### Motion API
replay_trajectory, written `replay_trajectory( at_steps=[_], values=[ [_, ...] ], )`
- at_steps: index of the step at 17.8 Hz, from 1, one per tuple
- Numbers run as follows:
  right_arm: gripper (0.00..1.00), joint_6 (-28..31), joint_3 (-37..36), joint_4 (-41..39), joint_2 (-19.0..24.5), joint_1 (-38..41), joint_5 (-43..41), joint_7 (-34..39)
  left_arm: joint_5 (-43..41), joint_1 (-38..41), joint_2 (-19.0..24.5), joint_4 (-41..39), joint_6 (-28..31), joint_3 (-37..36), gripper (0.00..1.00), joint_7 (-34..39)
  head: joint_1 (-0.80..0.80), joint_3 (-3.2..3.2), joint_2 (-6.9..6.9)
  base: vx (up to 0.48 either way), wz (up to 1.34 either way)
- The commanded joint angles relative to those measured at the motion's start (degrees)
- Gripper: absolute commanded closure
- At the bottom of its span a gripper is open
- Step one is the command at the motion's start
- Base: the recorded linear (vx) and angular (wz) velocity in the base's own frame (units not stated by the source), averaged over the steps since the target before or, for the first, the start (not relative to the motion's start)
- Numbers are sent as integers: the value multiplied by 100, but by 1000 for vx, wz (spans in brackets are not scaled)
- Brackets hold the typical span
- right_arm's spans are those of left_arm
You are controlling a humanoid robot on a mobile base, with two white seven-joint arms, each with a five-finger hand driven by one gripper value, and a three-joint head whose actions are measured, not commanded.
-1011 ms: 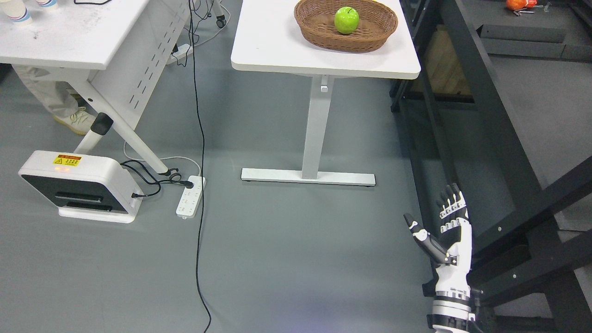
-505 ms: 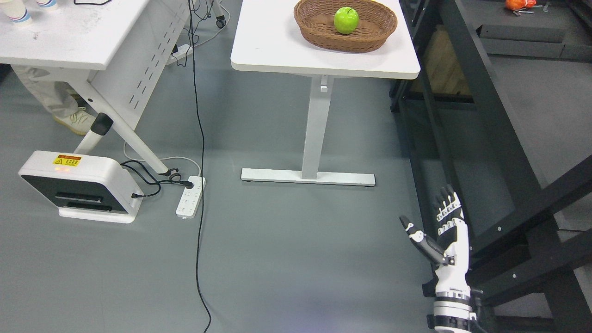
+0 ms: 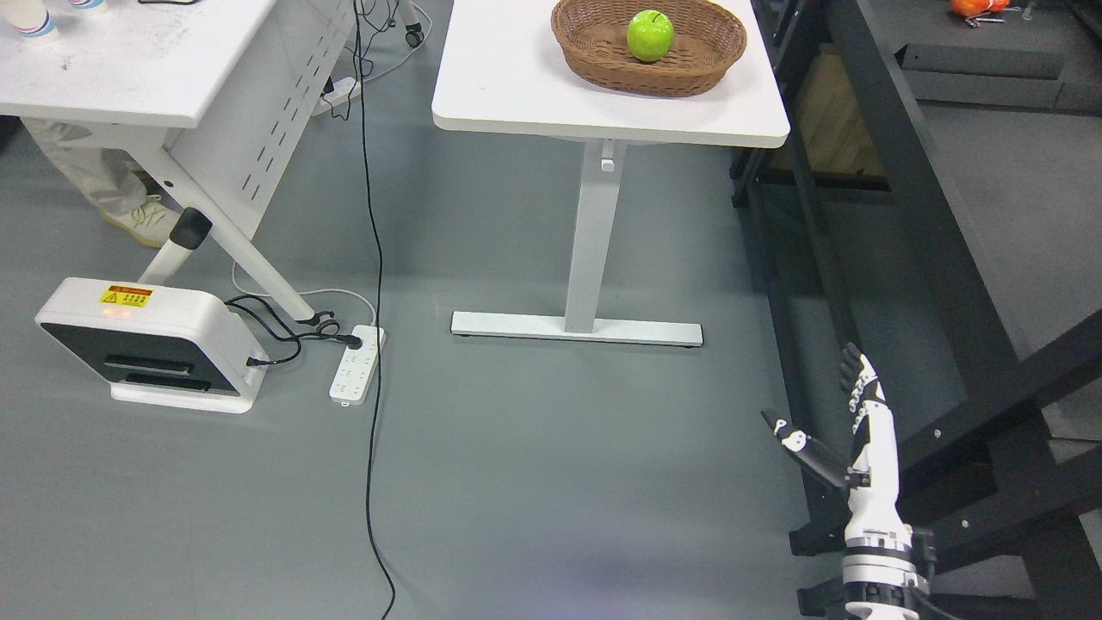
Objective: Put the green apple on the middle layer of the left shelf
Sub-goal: 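Drive toward the white table with the wicker basket, right hand raised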
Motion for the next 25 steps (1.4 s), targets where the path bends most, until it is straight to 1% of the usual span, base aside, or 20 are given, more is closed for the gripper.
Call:
replay_trajectory(
  at_steps=[1, 3, 6, 10, 13, 15, 16, 17, 21, 25],
  values=[
    [1, -571, -280, -155, 149, 18, 157, 77, 0, 3, 100, 0, 22, 0, 0, -1, 0, 0, 0, 77, 157],
    [0, -589, -271, -146, 150, 26, 157, 77, 0, 3, 100, 0, 14, 0, 0, -1, 0, 0, 0, 81, 186],
    [0, -423, -271, -137, 316, 27, 157, 24, 0, 3, 100, 0, 22, 0, 0, -1, 0, 0, 0, 101, 252],
    [1, -414, -219, -146, 238, -87, 271, 129, 0, 3, 100, 0, 14, 0, 0, -1, 0, 0, 0, 156, 175],
    [1, -414, -245, -146, -34, -96, 885, 209, 0, 3, 100, 0, 22, 0, 0, -1, 0, 0, 0, 209, 102],
    [1, -274, -245, -137, -88, -123, 1263, 217, 0, -6, 100, 0, 22, 0, 0, -1, 0, 0, 0, 249, 0],
    [1, -38, -175, -94, -149, -192, 1883, 261, 0, 3, 100, 0, 22, 0, 0, -1, 0, 0, 0, 273, -16],
    [1, 25, -105, -93, -141, -202, 2367, 270, 0, 3, 100, 0, 14, 0, 0, -1, 0, 0, 0, 237, -63],
    [1, 52, -411, -111, -70, -360, 2407, 226, 0, 3, 100, 0, 22, 0, 0, -1, 0, 0, 0, 264, -59],
    [1, 35, -438, -111, -79, -614, 2381, 261, 0, -6, 100, 0, 14, 0, 0, -1, 0, 0, 0, 264, -53]
  ],
)
